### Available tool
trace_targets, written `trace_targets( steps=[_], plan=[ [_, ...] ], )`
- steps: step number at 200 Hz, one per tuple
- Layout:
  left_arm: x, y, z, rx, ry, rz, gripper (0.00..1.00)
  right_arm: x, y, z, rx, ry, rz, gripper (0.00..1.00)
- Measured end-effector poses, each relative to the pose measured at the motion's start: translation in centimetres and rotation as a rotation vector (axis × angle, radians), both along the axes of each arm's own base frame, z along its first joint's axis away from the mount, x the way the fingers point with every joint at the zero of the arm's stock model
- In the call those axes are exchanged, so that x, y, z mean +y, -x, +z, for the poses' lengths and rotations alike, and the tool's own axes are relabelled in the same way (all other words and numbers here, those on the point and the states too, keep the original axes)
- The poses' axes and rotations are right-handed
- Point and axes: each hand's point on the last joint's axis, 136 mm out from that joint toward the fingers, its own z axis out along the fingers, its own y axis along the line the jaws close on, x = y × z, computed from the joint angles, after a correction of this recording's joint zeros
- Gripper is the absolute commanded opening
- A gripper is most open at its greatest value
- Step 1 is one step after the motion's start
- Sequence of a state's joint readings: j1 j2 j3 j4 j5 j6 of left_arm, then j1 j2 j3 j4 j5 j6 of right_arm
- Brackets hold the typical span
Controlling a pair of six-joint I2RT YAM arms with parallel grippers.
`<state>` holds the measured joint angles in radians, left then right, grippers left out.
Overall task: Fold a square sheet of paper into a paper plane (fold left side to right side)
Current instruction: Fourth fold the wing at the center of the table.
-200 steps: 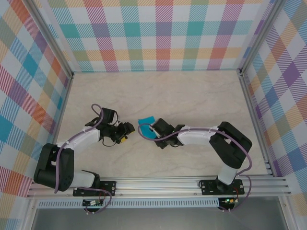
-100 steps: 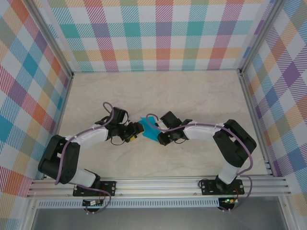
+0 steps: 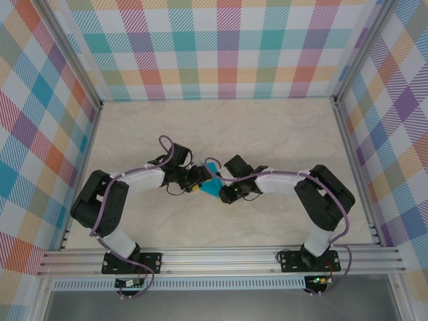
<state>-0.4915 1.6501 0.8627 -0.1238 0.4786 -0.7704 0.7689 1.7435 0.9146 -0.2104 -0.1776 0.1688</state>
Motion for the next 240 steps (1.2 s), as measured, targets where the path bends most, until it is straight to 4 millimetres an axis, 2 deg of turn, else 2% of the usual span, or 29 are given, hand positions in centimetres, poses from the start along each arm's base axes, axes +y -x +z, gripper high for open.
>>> trace_targets(
  steps=[142, 208, 240],
  plan=[
    [-0.9, -0.6, -2.1, 0.018, -0.007, -0.013, 0.59, 0.5, -0.4, 0.0, 0.057, -0.015, 0.002, 0.17],
    [-0.9, -0.7, -2.1, 0.016, -0.008, -0.012, 0.59, 0.6, -0.6, 0.1, 0.096, -0.029, 0.004, 0.18],
    [-0.9, -0.7, -2.1, 0.018, -0.01, -0.012, 0.59, 0.6, -0.6, 0.2, 0.1, -0.034, 0.004, 0.22]
  ],
)
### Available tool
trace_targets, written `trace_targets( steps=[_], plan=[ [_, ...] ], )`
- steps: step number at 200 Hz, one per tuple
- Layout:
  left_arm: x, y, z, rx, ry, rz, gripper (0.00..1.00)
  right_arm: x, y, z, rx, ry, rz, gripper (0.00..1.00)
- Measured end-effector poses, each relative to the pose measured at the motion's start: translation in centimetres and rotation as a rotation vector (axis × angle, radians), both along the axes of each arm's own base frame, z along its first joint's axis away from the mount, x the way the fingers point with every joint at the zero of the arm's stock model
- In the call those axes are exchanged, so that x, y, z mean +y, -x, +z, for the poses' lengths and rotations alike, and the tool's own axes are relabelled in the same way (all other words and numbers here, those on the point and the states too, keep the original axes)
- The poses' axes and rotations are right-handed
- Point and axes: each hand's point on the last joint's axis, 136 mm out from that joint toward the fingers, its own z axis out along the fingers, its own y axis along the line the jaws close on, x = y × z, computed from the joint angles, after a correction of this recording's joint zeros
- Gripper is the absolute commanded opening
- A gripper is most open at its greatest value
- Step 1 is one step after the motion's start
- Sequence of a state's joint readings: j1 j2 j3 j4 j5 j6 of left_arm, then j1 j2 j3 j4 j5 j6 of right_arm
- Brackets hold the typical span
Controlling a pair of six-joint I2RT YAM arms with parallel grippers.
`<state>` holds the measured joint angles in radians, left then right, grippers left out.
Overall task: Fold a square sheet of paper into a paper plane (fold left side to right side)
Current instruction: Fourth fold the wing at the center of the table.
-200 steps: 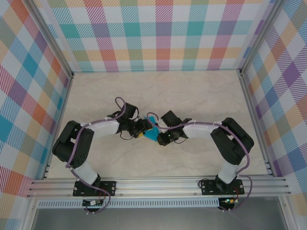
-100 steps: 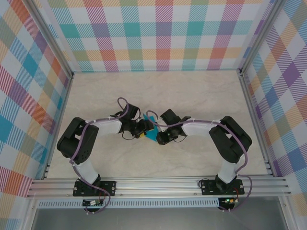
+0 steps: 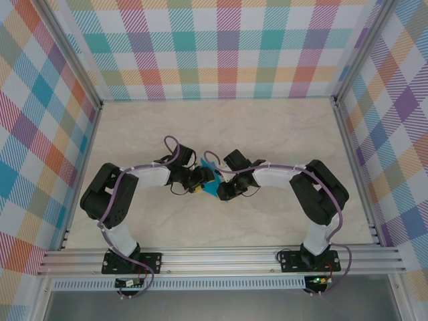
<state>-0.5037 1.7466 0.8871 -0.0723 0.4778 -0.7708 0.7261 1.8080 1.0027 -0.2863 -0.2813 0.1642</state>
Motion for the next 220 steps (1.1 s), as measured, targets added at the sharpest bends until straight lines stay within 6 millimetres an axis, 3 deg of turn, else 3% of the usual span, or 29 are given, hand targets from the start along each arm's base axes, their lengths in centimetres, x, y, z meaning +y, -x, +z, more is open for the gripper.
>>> trace_targets(
  steps=[69, 132, 220],
  plan=[
    [-0.1, -0.2, 0.0, 0.002, -0.001, 0.0, 0.59, -0.1, -0.1, 0.5, -0.013, -0.005, 0.011, 0.35],
    [-0.1, -0.2, 0.0, 0.002, -0.001, 0.0, 0.59, -0.2, -1.3, 3.0, -0.05, -0.073, -0.009, 0.4],
    [-0.1, -0.2, 0.0, 0.002, -0.001, 0.0, 0.59, -0.2, -1.1, 1.3, -0.01, -0.047, -0.005, 0.4]
  ],
)
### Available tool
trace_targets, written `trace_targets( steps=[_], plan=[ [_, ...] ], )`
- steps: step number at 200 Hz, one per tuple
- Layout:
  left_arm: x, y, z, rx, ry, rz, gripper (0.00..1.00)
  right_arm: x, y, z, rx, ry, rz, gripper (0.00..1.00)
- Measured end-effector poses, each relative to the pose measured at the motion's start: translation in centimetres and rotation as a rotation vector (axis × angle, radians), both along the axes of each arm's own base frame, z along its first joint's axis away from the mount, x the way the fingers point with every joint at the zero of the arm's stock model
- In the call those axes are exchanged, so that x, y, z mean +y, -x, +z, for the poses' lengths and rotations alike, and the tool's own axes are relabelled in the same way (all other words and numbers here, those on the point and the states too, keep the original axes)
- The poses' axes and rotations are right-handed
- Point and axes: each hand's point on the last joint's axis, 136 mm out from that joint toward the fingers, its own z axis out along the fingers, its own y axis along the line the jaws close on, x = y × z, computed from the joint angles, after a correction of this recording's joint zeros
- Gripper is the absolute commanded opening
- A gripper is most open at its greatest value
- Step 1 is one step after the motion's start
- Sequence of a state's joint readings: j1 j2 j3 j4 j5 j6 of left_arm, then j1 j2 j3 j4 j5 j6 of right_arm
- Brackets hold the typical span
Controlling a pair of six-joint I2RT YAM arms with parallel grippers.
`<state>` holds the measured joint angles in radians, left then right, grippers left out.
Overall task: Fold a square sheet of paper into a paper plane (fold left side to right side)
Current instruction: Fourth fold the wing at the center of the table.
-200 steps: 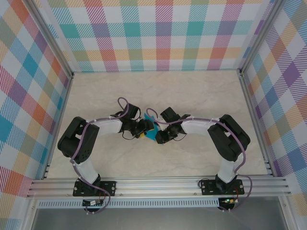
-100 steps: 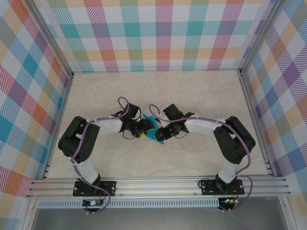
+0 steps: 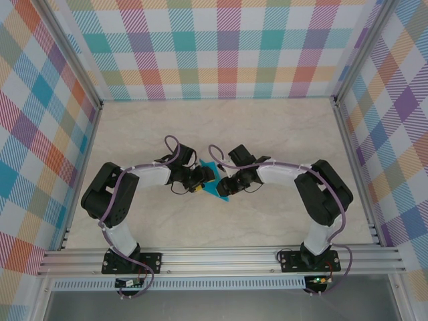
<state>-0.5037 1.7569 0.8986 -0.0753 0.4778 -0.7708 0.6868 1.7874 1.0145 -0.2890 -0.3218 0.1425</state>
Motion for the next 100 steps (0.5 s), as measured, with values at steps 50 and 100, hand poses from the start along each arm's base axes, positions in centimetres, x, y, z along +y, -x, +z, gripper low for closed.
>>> trace_targets(
  steps=[50, 100],
  plan=[
    [0.0, 0.0, 0.01, 0.0, 0.0, 0.0, 0.59, 0.34, -0.09, -0.53, 0.004, 0.012, 0.005, 0.33],
    [0.85, 0.51, 0.65, -0.016, -0.025, 0.007, 0.61, 0.76, -0.59, -0.22, -0.004, 0.006, 0.007, 0.2]
  ],
)
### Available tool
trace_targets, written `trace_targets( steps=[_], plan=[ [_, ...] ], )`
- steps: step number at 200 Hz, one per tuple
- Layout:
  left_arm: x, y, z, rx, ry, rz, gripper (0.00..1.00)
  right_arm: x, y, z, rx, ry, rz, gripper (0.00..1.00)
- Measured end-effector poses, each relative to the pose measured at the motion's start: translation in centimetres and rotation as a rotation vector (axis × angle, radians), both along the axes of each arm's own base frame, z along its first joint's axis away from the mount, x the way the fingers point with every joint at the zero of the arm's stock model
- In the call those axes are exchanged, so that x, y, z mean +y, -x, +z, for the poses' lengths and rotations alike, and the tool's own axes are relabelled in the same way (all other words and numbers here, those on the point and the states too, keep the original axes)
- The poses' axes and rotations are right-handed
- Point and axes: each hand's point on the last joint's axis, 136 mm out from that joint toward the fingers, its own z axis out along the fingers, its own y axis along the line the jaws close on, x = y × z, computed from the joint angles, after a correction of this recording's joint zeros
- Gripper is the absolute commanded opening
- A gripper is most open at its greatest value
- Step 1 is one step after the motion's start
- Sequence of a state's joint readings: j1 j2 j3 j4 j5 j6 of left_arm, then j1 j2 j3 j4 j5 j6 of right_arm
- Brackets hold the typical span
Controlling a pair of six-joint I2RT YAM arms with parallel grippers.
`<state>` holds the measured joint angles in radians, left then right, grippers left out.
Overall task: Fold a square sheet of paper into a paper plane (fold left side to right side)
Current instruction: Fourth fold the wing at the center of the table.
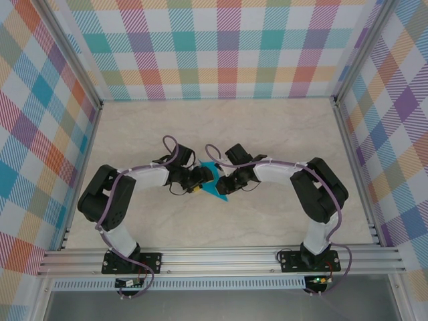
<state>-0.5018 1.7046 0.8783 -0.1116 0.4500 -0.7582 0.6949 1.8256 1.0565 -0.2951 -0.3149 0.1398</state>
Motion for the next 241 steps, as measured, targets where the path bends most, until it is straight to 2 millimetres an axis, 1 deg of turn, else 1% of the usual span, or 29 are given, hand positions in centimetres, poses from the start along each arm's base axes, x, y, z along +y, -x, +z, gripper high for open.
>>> trace_targets(
  steps=[19, 41, 58, 82, 100, 117, 131, 147, 167, 181, 204, 219, 229, 241],
  plan=[
    [0.4, 0.4, 1.0, -0.018, -0.004, -0.007, 0.62, 0.0, 0.1, -0.1, 0.006, 0.002, 0.004, 0.16],
    [0.3, 0.5, 2.4, -0.047, 0.01, -0.017, 0.62, 0.1, 0.4, -0.3, 0.02, -0.004, 0.012, 0.14],
    [0.2, 0.5, 2.7, -0.052, 0.022, -0.024, 0.58, 0.2, 0.5, -0.5, 0.032, -0.009, 0.017, 0.14],
    [-0.3, 0.5, 2.6, -0.046, 0.046, -0.033, 0.47, 0.5, 0.5, -0.5, 0.043, -0.016, 0.022, 0.14],
    [-0.5, 0.4, 1.7, -0.03, 0.05, -0.039, 0.43, 0.6, 0.6, -0.3, 0.049, -0.022, 0.026, 0.14],
    [-0.6, 0.4, 0.8, -0.01, 0.044, -0.039, 0.42, 0.8, 0.6, -0.1, 0.055, -0.03, 0.029, 0.14],
    [-0.6, 0.5, 0.5, -0.002, 0.04, -0.039, 0.41, 0.8, 0.4, 0.1, 0.057, -0.039, 0.028, 0.14],
    [-0.6, 0.4, 0.5, -0.003, 0.042, -0.04, 0.42, 0.8, 0.4, 0.4, 0.069, -0.046, 0.026, 0.13],
    [-0.5, 0.2, 0.9, -0.016, 0.049, -0.04, 0.46, 0.6, 0.3, 0.5, 0.086, -0.045, 0.015, 0.12],
    [-0.4, 0.2, 1.9, -0.041, 0.056, -0.045, 0.47, 0.4, 0.6, 0.4, 0.106, -0.036, 0.0, 0.12],
    [0.0, 0.0, 5.1, -0.118, 0.082, -0.048, 0.48, -0.2, 1.2, 0.9, 0.124, -0.027, -0.044, 0.12],
    [0.3, -0.2, 6.8, -0.164, 0.095, -0.042, 0.49, -0.3, 2.0, 1.2, 0.13, -0.009, -0.072, 0.12],
    [0.5, -0.2, 7.4, -0.182, 0.102, -0.038, 0.49, 0.0, 2.5, 1.4, 0.132, -0.001, -0.08, 0.12],
    [0.6, 0.0, 7.5, -0.189, 0.103, -0.041, 0.49, 0.4, 3.0, 1.4, 0.141, 0.008, -0.097, 0.12]
  ],
)
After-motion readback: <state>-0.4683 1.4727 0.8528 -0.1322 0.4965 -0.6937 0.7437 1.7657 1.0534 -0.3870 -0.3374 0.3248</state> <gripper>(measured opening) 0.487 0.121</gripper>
